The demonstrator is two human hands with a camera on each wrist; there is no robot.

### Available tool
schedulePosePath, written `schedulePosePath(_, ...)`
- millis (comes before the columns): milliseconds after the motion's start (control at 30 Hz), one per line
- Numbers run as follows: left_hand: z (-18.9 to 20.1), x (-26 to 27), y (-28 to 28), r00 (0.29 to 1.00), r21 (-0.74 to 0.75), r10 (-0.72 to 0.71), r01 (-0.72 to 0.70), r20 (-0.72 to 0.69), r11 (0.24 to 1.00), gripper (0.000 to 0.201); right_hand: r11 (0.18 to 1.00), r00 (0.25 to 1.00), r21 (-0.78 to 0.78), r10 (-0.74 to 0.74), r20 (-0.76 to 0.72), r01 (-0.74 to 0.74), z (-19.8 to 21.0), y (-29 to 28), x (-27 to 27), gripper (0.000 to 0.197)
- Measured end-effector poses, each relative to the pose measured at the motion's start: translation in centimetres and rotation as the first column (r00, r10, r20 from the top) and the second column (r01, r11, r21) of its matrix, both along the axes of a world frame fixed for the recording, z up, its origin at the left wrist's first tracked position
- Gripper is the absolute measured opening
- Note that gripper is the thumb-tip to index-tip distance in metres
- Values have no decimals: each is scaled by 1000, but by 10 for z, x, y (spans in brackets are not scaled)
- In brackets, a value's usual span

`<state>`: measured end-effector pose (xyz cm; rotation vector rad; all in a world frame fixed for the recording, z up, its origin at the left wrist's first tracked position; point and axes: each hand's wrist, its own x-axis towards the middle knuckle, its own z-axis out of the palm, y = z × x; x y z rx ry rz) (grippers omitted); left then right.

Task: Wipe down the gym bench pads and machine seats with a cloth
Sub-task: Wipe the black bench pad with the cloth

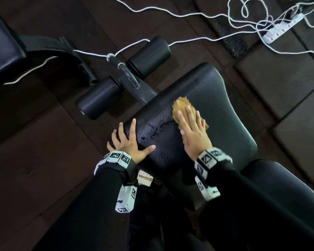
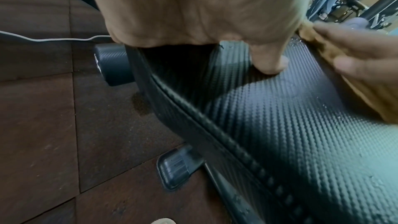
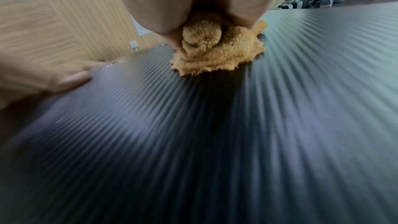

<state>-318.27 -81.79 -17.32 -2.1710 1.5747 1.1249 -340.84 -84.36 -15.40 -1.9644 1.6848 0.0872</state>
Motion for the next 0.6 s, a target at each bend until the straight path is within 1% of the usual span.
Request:
schedulePosePath(133, 0, 3, 1, 999, 3, -11, 11, -43, 1000, 112, 999, 1000, 28, -16, -7, 16, 7, 63, -10, 67)
schedulePosePath(200, 0, 6, 1, 997, -7, -21, 21, -79, 1000, 110, 998, 1000, 47, -28, 4, 28, 9, 78, -14, 68)
schedulePosePath(233, -1, 9, 2, 994, -26, -21, 19, -105, 999, 107, 997, 999, 65, -39, 7, 39, 9, 78, -15, 67)
schedulePosePath(300, -2, 16, 7, 982, -124, -4, -20, -186, 992, 95, 992, 997, 98, -76, 8, 75, 8, 68, -10, 65)
schedulePosePath(333, -1, 22, 10, 964, -193, 25, -78, -264, 978, 85, 990, 995, 104, -101, 5, 100, 7, 60, -5, 64)
schedulePosePath(400, -1, 37, 21, 890, -289, 104, -252, -443, 924, 64, 986, 991, 97, -135, -5, 134, 7, 38, 9, 62)
schedulePosePath(433, -1, 45, 27, 866, -317, 120, -302, -485, 899, 59, 987, 991, 87, -132, -9, 132, 7, 27, 18, 61)
schedulePosePath(467, -1, 52, 34, 863, -339, 112, -309, -492, 889, 57, 990, 993, 80, -119, -13, 119, 7, 17, 28, 60)
schedulePosePath(533, -2, 62, 45, 879, -353, 60, -252, -473, 901, 57, 993, 997, 89, -80, -19, 82, 7, 3, 48, 60)
schedulePosePath(600, -3, 68, 53, 883, -349, 20, -206, -470, 914, 60, 995, 1000, 96, 4, 1, -4, 8, 4, 68, 62)
